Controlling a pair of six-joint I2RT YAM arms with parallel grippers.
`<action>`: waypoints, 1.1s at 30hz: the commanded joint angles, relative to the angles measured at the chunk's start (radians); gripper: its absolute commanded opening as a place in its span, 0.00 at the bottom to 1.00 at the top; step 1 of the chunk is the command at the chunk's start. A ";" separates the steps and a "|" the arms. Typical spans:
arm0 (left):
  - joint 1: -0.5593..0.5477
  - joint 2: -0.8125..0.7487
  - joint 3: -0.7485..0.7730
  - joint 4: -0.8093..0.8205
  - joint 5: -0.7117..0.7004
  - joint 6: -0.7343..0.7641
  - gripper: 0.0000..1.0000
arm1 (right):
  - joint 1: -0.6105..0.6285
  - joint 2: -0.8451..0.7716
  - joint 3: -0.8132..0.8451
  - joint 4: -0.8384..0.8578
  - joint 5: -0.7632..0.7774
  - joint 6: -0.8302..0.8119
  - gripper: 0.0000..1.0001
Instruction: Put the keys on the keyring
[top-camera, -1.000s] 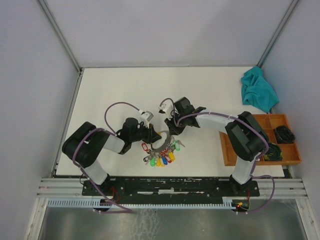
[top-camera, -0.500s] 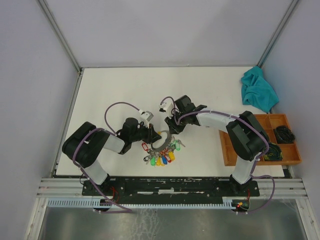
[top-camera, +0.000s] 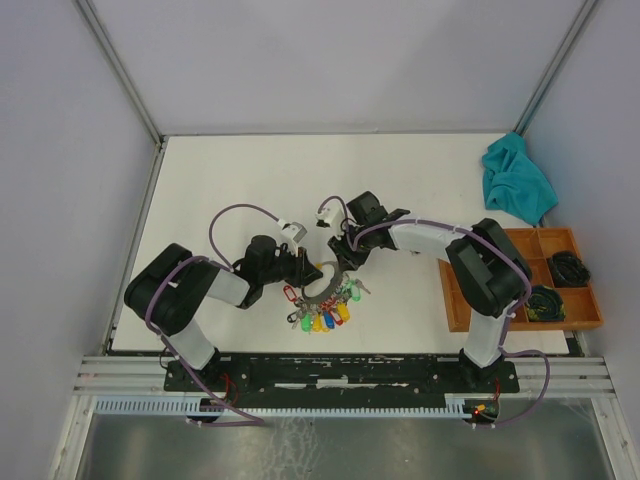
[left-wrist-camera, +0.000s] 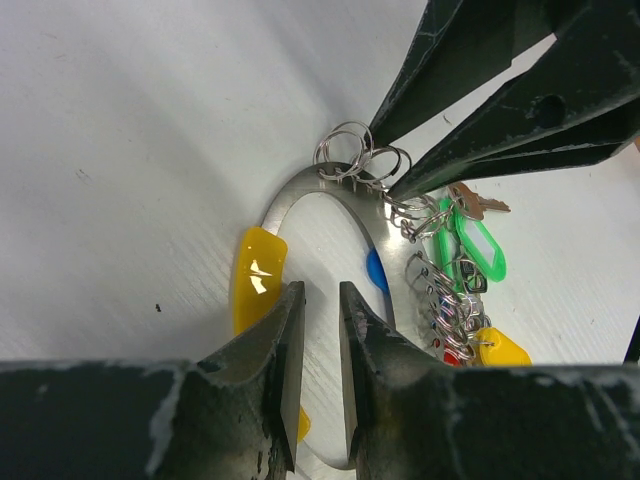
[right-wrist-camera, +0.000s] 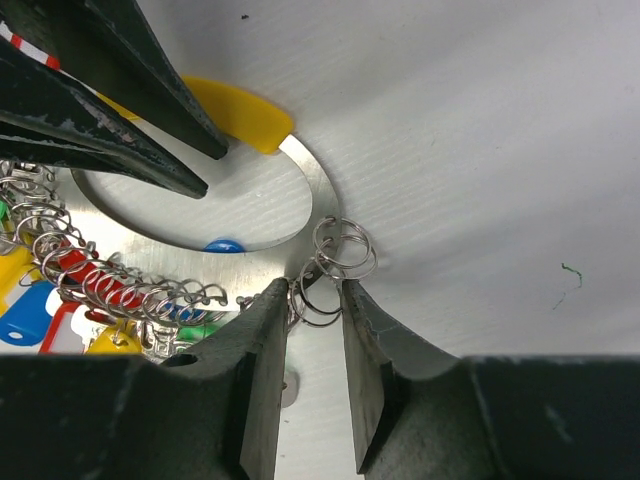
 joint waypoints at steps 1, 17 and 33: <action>0.004 0.009 0.013 -0.007 0.001 -0.009 0.27 | -0.003 0.023 0.049 0.023 0.000 -0.004 0.35; 0.004 -0.012 0.008 -0.015 0.003 0.020 0.27 | -0.023 -0.016 0.047 -0.020 -0.035 0.000 0.09; 0.004 -0.181 -0.104 0.257 0.139 0.127 0.29 | -0.028 -0.149 -0.043 0.088 -0.269 -0.002 0.01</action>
